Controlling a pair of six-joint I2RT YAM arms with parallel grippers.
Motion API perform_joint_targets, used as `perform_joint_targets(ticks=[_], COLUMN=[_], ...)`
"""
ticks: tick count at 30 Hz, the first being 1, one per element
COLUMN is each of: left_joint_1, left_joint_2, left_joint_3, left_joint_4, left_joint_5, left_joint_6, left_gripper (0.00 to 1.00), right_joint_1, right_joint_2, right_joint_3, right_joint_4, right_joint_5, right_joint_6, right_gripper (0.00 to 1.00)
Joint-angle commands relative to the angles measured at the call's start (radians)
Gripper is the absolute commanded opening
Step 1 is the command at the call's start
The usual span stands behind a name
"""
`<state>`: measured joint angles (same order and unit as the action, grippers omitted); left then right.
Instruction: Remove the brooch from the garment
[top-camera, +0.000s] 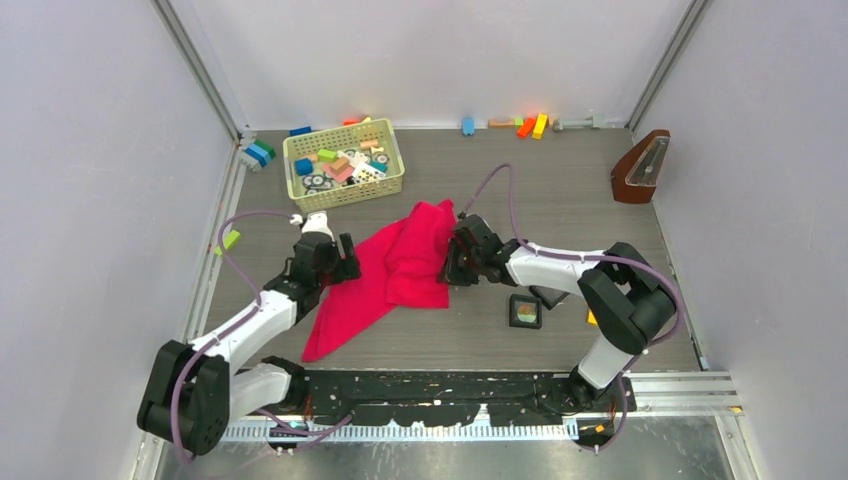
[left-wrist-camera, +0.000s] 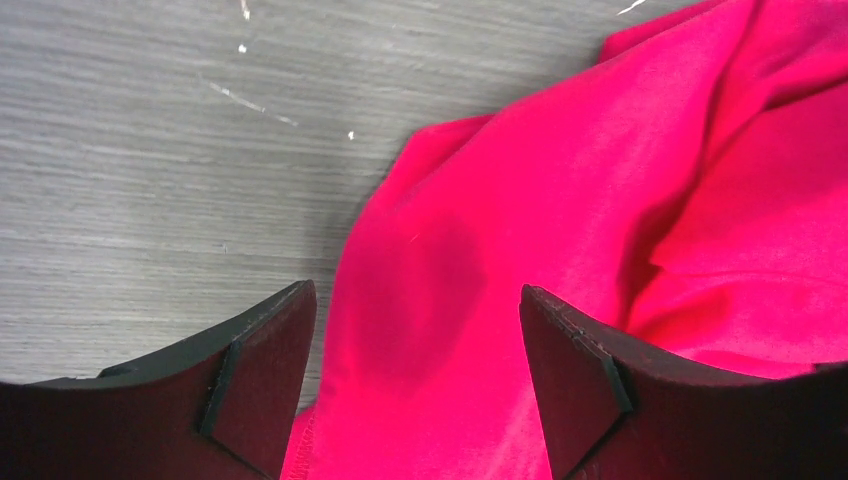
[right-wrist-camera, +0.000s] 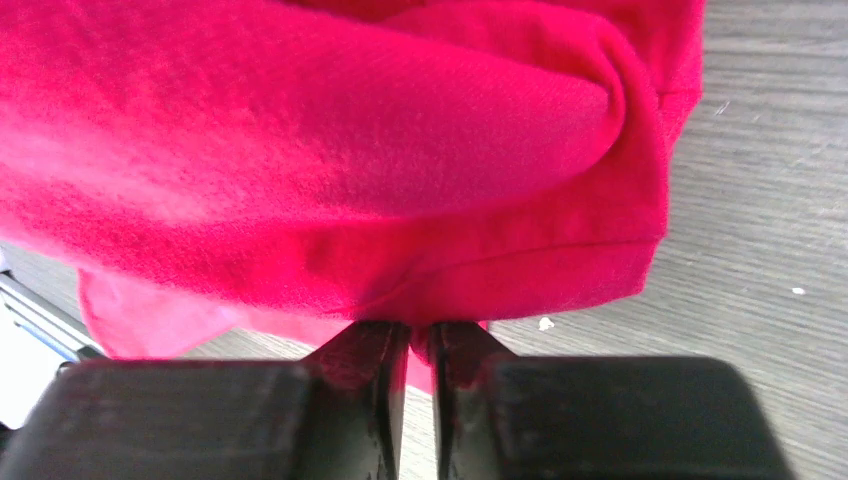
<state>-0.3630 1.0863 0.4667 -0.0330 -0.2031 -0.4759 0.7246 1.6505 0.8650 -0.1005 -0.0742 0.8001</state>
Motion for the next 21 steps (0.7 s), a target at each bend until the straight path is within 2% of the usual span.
perform_joint_targets(ticks=[1, 2, 3, 7, 9, 12, 17, 18, 21], left_joint_1=[0.044, 0.051, 0.057, 0.078, 0.087, 0.091, 0.091, 0.091, 0.091], left_joint_2=[0.051, 0.060, 0.066, 0.104, 0.125, 0.156, 0.151, 0.132, 0.068], left_joint_3=[0.013, 0.015, 0.014, 0.017, 0.021, 0.033, 0.053, 0.045, 0.022], left_joint_4=[-0.007, -0.005, 0.001, 0.020, 0.027, 0.027, 0.025, 0.027, 0.052], left_joint_5=[0.061, 0.072, 0.086, 0.149, 0.188, 0.251, 0.275, 0.262, 0.213], left_joint_6=[-0.046, -0.050, -0.053, -0.061, -0.061, -0.037, 0.006, 0.006, -0.009], left_gripper=[0.77, 0.77, 0.77, 0.75, 0.70, 0.53, 0.03, 0.00, 0.00], right_joint_1=[0.005, 0.004, 0.003, -0.007, -0.016, -0.033, -0.061, -0.076, -0.111], right_joint_2=[-0.013, -0.037, -0.052, -0.161, -0.246, -0.330, -0.473, -0.487, -0.556], right_joint_3=[0.046, 0.045, 0.047, 0.053, 0.048, 0.039, 0.027, 0.027, 0.027], right_joint_4=[0.050, 0.041, 0.012, -0.099, -0.153, -0.233, -0.360, -0.401, -0.464], right_joint_5=[0.001, 0.022, 0.034, 0.129, 0.166, 0.219, 0.336, 0.348, 0.377], right_joint_6=[0.018, 0.015, 0.004, -0.031, -0.045, -0.057, -0.053, -0.047, -0.039], right_gripper=[0.09, 0.03, 0.02, 0.00, 0.00, 0.00, 0.00, 0.00, 0.00])
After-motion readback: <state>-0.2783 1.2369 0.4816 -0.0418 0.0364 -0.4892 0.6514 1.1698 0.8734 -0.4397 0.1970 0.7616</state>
